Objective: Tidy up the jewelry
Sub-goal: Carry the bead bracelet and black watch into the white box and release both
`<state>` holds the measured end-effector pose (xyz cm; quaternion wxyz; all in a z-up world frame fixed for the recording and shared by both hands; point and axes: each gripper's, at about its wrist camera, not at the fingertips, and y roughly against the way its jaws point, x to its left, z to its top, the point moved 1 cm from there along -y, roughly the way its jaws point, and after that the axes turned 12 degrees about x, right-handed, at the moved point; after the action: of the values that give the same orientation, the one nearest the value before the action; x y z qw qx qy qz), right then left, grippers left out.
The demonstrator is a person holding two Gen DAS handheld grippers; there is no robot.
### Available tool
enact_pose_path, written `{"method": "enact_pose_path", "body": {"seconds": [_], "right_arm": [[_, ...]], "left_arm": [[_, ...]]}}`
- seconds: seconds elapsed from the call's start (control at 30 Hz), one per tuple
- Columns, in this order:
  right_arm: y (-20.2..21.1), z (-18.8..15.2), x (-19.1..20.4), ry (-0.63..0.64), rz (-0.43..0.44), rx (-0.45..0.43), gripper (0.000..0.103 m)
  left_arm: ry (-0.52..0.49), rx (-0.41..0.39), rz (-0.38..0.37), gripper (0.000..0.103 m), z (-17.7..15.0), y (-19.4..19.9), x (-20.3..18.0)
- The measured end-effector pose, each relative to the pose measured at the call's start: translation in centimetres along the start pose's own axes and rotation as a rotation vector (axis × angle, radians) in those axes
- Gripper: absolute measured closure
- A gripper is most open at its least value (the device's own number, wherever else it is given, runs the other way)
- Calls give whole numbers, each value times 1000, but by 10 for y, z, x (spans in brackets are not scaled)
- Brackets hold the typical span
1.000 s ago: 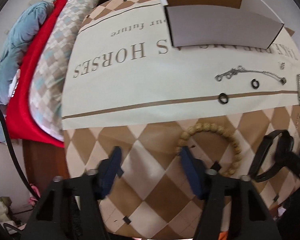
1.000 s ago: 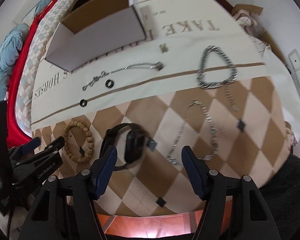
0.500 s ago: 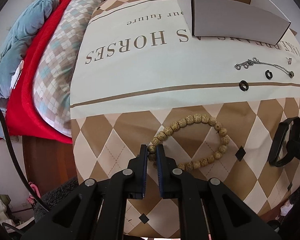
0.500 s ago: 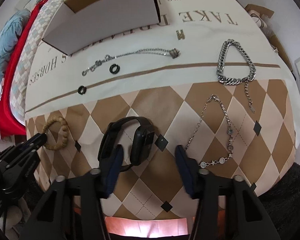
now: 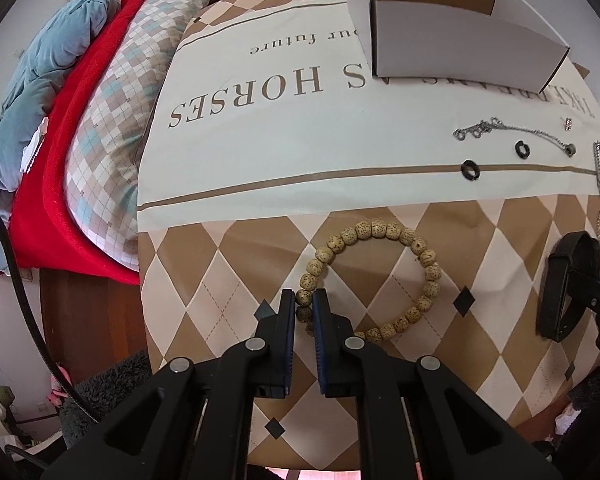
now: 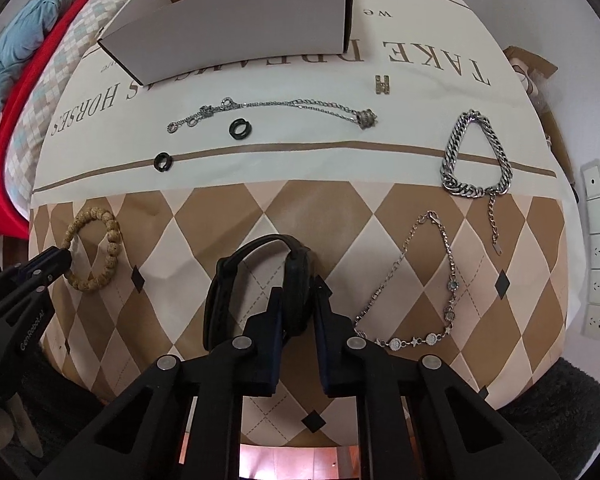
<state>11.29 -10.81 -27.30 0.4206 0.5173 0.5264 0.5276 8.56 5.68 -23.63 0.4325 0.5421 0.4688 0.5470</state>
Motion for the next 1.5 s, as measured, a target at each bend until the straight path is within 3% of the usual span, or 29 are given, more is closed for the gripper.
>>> {"method": "enact_pose_path", "body": {"seconds": [0.33,0.67,0.83,1.03,1.23,1.5], "right_arm": [[26,-8,-20,-1,24,-52,90],[77,10,-38,13,37,-139,90],[108,32,-43,13,47,-200,90],[148,80,-49,23,55,-285,90],[156,141,-44,42,75,-264,90],[121,194,-47,43,121,-146,90]], "left_arm": [[12,-106,-44,97,3,45,-1],[20,-226,-102,97,17,105,-1],[25,-273,-136,97,34,130,0],[43,-321,-226,97,83,163,7],[44,-275,-326,97,150,165,7],[-16,-101,-447,97,207,121,-12]]}}
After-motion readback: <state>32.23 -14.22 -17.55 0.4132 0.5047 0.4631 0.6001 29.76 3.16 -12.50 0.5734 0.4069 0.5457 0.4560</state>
